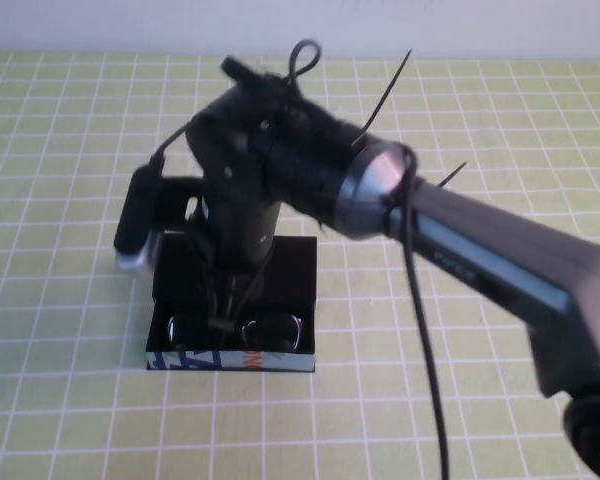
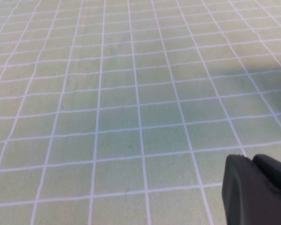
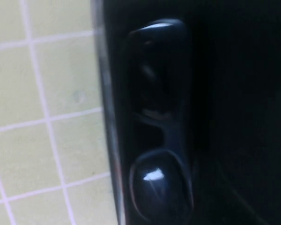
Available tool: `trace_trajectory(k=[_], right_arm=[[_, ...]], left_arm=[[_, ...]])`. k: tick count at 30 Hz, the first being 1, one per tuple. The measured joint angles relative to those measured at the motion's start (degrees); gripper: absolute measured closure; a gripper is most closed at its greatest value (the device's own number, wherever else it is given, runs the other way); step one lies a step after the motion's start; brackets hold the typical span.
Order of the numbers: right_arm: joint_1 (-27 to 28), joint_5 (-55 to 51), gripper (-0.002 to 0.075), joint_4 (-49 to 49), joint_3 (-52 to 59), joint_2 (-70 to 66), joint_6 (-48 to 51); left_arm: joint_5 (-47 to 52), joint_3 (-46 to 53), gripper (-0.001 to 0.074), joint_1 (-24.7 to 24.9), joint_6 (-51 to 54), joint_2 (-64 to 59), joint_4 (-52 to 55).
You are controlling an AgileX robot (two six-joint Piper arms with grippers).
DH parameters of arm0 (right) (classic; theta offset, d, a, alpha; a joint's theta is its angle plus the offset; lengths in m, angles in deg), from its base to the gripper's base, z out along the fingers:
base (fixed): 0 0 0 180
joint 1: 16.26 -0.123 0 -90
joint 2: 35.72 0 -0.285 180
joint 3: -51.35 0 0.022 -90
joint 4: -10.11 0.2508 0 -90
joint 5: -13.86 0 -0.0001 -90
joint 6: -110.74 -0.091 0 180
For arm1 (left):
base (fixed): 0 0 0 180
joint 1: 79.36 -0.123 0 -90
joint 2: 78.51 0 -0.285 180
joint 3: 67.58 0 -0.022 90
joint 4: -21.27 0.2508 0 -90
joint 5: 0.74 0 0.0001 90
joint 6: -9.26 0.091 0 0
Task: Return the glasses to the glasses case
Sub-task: Place the glasses in the glasses case, then close the glasses case
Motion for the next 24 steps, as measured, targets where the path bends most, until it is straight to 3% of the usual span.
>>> trace_trajectory(k=[3,7,9,15,24], right_arm=[[0.7,-0.2,0.051,-0.5,0.0,2.8,-6.2],[1.8,-0.3,0.0673,-0.7,-0.1,5.6,-8.6],[2.7,-0.4,0.0708,-0.8,-0.2,5.9,-8.7],[7.3,-0.6,0.0735,1.2,-0.2,6.2,-8.8],[17.3,-0.9,0.0737,17.9,-0.2,7.1,-8.8]], left_arm=[[0.0,0.0,0.0737,0.0,0.0,0.0,0.0],[0.0,0.0,0.0737,0.0,0.0,0.0,0.0],[0.0,0.0,0.0737,0.0,0.0,0.0,0.0],[0.0,0.0,0.0737,0.0,0.0,0.0,0.0],[0.0,0.0,0.0737,0.0,0.0,0.0,0.0]])
